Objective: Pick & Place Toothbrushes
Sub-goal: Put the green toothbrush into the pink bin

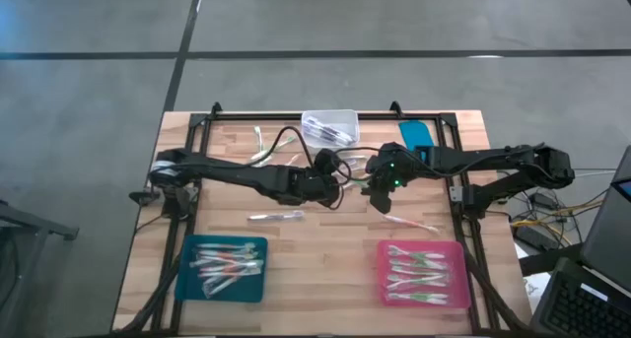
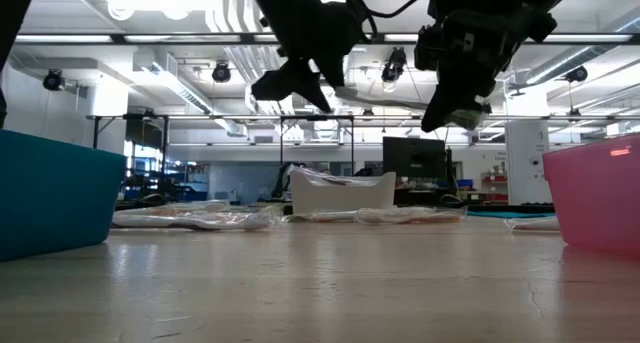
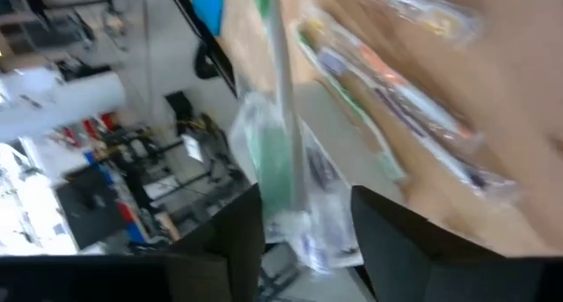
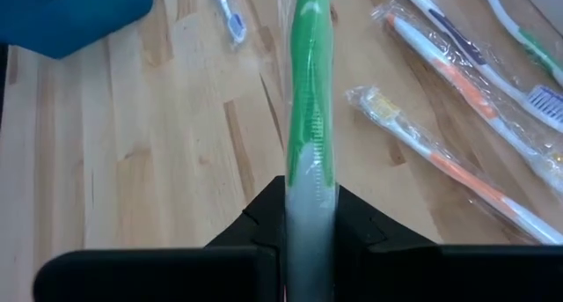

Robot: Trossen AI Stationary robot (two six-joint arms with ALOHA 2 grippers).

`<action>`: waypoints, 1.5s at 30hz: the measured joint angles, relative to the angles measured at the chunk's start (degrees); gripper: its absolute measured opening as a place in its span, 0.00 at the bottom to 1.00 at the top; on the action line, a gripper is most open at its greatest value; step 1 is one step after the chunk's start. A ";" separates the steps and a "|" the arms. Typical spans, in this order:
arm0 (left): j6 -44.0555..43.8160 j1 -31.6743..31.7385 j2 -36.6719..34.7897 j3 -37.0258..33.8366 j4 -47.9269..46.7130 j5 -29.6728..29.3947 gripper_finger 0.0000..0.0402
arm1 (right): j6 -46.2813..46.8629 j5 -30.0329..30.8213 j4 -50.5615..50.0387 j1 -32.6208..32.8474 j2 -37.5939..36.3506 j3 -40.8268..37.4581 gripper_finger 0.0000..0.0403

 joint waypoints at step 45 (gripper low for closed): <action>-30.30 18.26 -6.30 -3.19 -8.14 27.21 0.44 | 31.88 9.69 -37.62 40.28 -16.17 9.55 0.09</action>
